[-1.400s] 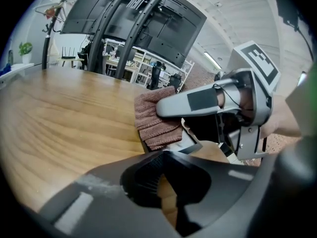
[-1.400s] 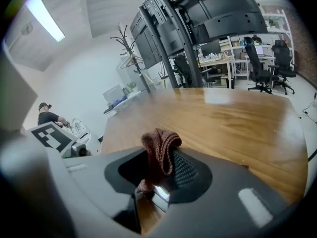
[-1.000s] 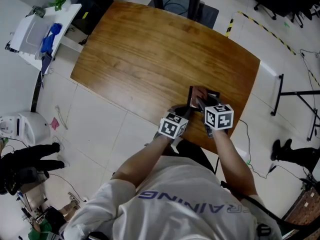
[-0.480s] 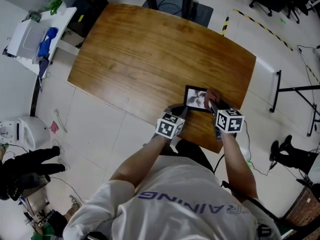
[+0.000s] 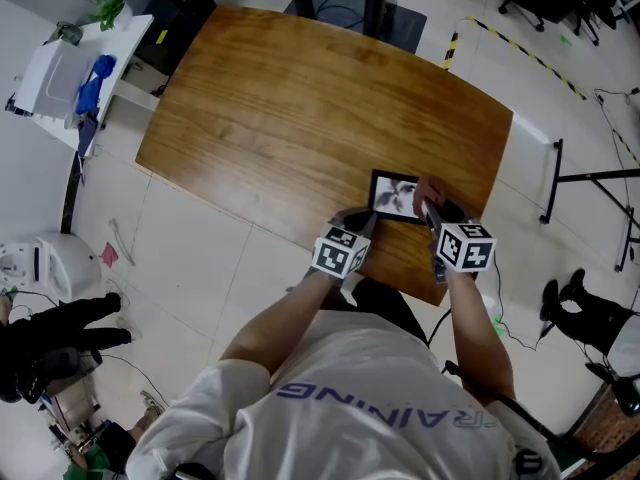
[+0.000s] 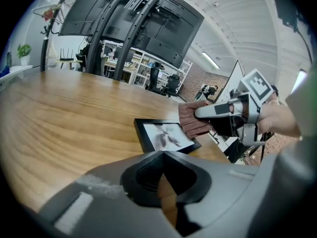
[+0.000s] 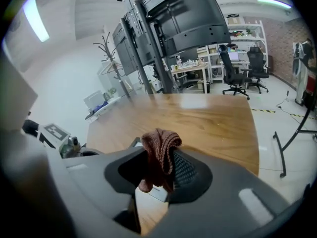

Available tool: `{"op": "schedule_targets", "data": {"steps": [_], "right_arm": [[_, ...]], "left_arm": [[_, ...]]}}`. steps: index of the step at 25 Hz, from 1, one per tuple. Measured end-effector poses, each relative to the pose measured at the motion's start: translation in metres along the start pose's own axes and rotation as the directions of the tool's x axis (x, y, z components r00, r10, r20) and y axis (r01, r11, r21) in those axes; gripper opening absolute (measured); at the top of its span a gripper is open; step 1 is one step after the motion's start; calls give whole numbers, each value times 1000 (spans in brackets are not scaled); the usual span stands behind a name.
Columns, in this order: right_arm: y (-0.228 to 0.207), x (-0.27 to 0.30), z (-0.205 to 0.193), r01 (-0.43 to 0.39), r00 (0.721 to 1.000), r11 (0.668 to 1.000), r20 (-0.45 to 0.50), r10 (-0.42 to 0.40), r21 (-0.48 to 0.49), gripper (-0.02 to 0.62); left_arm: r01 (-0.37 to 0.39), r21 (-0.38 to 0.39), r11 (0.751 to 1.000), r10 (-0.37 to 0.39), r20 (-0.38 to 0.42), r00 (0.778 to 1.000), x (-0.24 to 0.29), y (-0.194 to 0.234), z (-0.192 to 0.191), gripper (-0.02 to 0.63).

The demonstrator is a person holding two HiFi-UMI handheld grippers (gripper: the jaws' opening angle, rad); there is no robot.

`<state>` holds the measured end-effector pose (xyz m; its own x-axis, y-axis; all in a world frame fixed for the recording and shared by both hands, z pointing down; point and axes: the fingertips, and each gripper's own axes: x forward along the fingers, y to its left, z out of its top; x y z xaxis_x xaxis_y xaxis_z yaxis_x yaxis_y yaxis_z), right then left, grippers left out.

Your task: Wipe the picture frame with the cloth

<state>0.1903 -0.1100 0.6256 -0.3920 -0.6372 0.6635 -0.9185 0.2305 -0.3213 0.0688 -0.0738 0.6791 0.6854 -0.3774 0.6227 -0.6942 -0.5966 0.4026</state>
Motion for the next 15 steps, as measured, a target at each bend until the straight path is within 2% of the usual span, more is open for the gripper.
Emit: {"op": "schedule_targets", "data": {"steps": [3,6,10,15], "right_arm": [[40,15,1,-95,995,995,-19,94,-29,126],[70,32,-5,-155,986,986,-63,152,-59,126],[87,44,-11,-199,976,978,-107,191,-68,126],[89,52,-16,-214,969,974,-141,202,-71,126]], "left_arm": [[6,13,1000,-7,10,1000,0,0,-1,3],[12,5,1000,-12,10,1000,0,-1,0,3],[2,4,1000,-2,-9,1000,0,1,-2,3],[-4,-11,1000,4,-21,1000,0,6,-4,3]]}}
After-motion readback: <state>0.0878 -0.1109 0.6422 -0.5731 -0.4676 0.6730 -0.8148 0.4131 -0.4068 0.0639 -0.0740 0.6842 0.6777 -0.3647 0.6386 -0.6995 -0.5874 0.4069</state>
